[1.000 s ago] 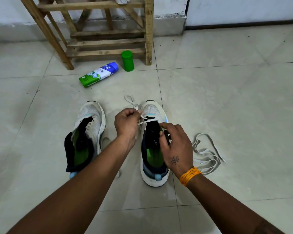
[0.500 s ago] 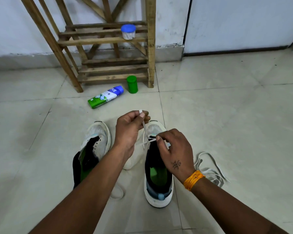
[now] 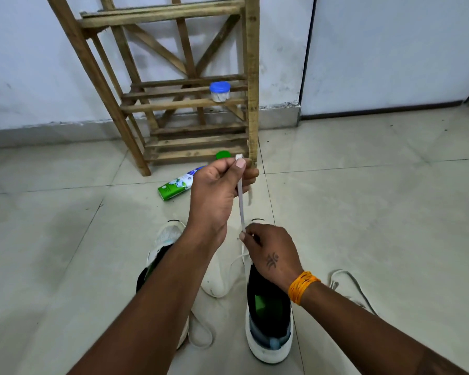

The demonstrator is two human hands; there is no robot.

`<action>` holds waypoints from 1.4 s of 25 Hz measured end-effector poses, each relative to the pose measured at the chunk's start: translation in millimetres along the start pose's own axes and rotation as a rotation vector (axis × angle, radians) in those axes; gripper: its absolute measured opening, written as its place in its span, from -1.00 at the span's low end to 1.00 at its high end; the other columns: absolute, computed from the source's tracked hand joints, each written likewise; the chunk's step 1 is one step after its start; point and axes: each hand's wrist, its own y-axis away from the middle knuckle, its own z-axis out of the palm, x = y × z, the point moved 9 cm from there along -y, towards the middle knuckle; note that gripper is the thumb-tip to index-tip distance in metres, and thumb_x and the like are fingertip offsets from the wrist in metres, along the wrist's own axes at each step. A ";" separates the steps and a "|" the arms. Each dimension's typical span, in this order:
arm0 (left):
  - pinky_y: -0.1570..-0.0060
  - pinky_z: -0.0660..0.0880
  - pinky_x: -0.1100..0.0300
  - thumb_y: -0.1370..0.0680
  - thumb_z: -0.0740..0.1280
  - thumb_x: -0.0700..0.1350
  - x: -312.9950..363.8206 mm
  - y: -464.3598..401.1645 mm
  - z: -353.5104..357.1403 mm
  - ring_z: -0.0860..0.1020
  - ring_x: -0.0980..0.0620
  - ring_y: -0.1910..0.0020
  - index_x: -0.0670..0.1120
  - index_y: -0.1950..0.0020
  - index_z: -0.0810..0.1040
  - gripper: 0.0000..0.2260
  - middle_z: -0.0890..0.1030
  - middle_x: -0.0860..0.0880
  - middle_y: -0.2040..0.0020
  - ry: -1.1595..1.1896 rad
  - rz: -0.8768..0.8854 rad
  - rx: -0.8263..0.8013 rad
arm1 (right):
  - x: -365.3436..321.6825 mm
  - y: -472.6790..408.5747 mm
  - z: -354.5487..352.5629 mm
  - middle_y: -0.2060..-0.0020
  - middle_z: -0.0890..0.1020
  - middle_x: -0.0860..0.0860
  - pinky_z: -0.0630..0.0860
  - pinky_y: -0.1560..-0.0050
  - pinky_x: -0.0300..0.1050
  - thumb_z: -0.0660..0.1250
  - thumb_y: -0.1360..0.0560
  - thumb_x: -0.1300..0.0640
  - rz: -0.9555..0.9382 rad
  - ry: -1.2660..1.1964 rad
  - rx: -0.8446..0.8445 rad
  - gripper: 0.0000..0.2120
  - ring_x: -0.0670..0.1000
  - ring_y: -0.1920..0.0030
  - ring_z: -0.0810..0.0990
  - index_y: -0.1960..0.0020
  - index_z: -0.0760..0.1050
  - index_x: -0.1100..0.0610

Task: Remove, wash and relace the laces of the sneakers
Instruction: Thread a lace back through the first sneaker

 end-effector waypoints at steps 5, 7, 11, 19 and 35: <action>-0.08 0.62 0.07 -0.67 0.32 -0.13 -1.1 1.7 -1.8 0.71 -0.04 0.05 -0.22 -0.13 0.65 -0.81 0.74 -0.12 0.09 0.016 -0.030 -0.014 | -31.0 -4.2 -17.5 0.44 0.50 -0.02 0.43 0.28 -0.09 0.37 -0.61 -0.06 0.040 -0.342 0.028 -0.89 -0.07 0.38 0.48 -0.06 0.59 -0.05; -0.03 0.60 0.06 -0.67 0.32 -0.11 -5.8 5.5 2.0 0.71 -0.04 0.06 -0.19 -0.09 0.66 -0.82 0.74 -0.10 0.11 0.008 -0.062 -0.009 | -44.3 -8.3 -23.6 0.41 0.49 0.09 0.40 0.31 -0.02 0.34 -0.64 -0.01 0.011 -0.468 0.056 -0.84 0.05 0.37 0.44 0.06 0.57 0.04; -0.04 0.62 0.09 -0.68 0.31 -0.11 2.0 -4.1 0.9 0.71 -0.04 0.06 -0.21 -0.09 0.65 -0.81 0.74 -0.11 0.12 0.036 -0.053 0.017 | -16.2 7.7 -8.5 0.45 0.42 0.00 0.41 0.28 0.01 0.32 -0.63 0.02 0.058 -0.273 0.045 -0.70 -0.04 0.38 0.39 0.27 0.46 0.04; -0.02 0.63 0.08 -0.69 0.30 -0.08 -7.7 3.3 5.6 0.71 -0.05 0.08 -0.22 -0.08 0.66 -0.76 0.73 -0.13 0.13 0.042 -0.087 0.016 | -49.1 -11.1 -26.6 0.44 0.42 0.00 0.29 0.35 -0.16 0.31 -0.66 0.01 -0.013 -0.407 0.049 -0.78 -0.13 0.40 0.35 0.17 0.49 -0.09; -0.08 0.64 0.06 -0.65 0.35 -0.16 -20.4 5.5 10.6 0.69 -0.03 0.10 -0.18 -0.02 0.64 -0.88 0.71 -0.09 0.19 0.176 -0.197 0.043 | -34.0 2.0 -12.3 0.40 0.39 0.09 0.27 0.29 -0.09 0.30 -0.66 0.09 0.033 -0.490 -0.002 -0.72 0.07 0.33 0.33 0.24 0.45 0.02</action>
